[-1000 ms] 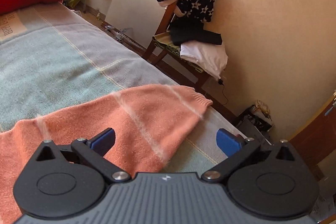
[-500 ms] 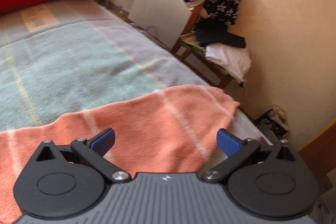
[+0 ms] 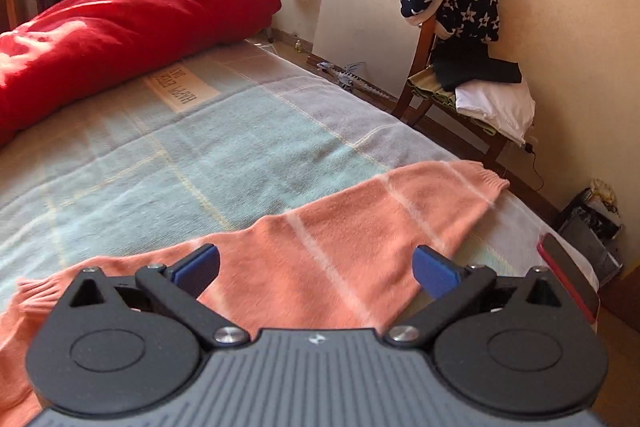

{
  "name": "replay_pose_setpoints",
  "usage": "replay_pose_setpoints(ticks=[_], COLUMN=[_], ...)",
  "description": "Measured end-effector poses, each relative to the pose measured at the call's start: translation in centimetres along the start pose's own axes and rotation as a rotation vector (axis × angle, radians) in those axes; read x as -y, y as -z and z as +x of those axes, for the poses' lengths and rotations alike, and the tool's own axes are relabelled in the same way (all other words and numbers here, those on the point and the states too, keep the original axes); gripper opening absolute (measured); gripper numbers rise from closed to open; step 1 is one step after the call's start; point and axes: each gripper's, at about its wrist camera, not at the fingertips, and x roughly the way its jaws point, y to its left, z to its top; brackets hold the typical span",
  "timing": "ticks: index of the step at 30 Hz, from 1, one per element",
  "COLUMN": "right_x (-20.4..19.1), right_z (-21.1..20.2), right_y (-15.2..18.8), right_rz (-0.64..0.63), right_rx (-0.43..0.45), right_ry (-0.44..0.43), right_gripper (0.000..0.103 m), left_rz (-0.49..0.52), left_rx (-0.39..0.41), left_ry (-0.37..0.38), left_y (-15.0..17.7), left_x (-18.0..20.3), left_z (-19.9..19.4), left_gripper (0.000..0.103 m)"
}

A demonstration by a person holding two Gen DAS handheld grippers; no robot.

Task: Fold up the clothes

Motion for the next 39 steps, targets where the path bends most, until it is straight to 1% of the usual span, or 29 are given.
replay_pose_setpoints(ticks=[1,3,5,7,8,9,11,12,14,16,17,19,21,24,26,29,31,34,36,39], right_x=[-0.4,0.3,0.5,-0.5,-0.8,-1.0,-1.5,-1.7,-2.5,-3.5,-4.0,-4.7,-5.5,-5.8,-5.9,-6.3,-6.3,-6.0,-6.0,-5.9], right_z=[0.1,-0.6,-1.5,-2.8,-3.5,-4.3,-5.6,-6.3,-8.1,-9.9,-10.5,-10.7,-10.5,-9.1,-8.1,-7.5,-7.5,-7.9,-8.0,-7.7], right_y=[-0.1,0.5,1.2,1.9,1.8,1.5,1.4,1.4,2.2,3.3,3.8,4.4,5.1,6.2,6.8,7.7,8.0,8.0,7.8,7.2], right_rz=[-0.016,-0.047,-0.061,-0.047,-0.026,-0.001,0.046,0.07,0.092,0.093,0.086,0.054,0.014,-0.003,-0.033,-0.102,-0.116,-0.103,-0.112,-0.106], right_rx=[-0.009,-0.025,-0.036,-0.041,-0.04,-0.038,-0.043,-0.046,-0.04,-0.032,-0.034,-0.059,-0.067,-0.084,-0.103,-0.097,-0.1,-0.109,-0.125,-0.156], right_ry=[0.017,0.059,0.085,0.084,0.077,0.068,0.1,0.12,0.166,0.189,0.196,0.24,0.3,0.336,0.366,0.405,0.412,0.413,0.419,0.421], right_gripper=[0.103,0.103,0.103,0.103,0.103,0.103,0.103,0.103,0.103,0.103,0.103,0.103,0.103,0.103,0.103,0.103,0.103,0.103,0.103,0.103], left_rz=[0.01,0.018,-0.005,-0.062,-0.099,-0.137,-0.216,-0.247,-0.268,-0.259,-0.255,-0.273,-0.281,-0.298,-0.286,-0.266,-0.258,-0.264,-0.278,-0.329], left_rx=[-0.01,-0.027,-0.026,-0.041,-0.037,-0.035,-0.042,-0.044,-0.052,-0.047,-0.039,-0.014,0.012,0.036,0.079,0.123,0.145,0.161,0.169,0.186], left_ry=[-0.017,-0.038,-0.085,-0.138,-0.162,-0.177,-0.191,-0.199,-0.218,-0.247,-0.248,-0.227,-0.231,-0.288,-0.332,-0.372,-0.388,-0.384,-0.366,-0.334], left_y=[0.7,2.6,4.6,6.7,8.0,9.2,12.0,13.8,17.2,20.6,22.0,25.3,28.0,31.1,33.2,35.2,36.3,37.4,37.8,38.1], left_x=[-0.3,-1.1,-2.1,-3.3,-3.9,-4.4,-5.5,-5.9,-6.2,-5.7,-5.4,-4.7,-3.8,-2.6,-1.1,1.0,2.2,2.7,2.4,1.6], left_z=[-2.1,-6.9,-11.3,-15.1,-16.9,-18.4,-20.4,-20.9,-20.8,-19.9,-19.3,-18.3,-17.6,-16.9,-17.2,-18.2,-18.9,-19.9,-20.4,-20.8], left_gripper=[0.102,0.102,0.102,0.102,0.102,0.102,0.102,0.102,0.102,0.102,0.102,0.102,0.102,0.102,0.102,0.102,0.102,0.102,0.102,0.102])
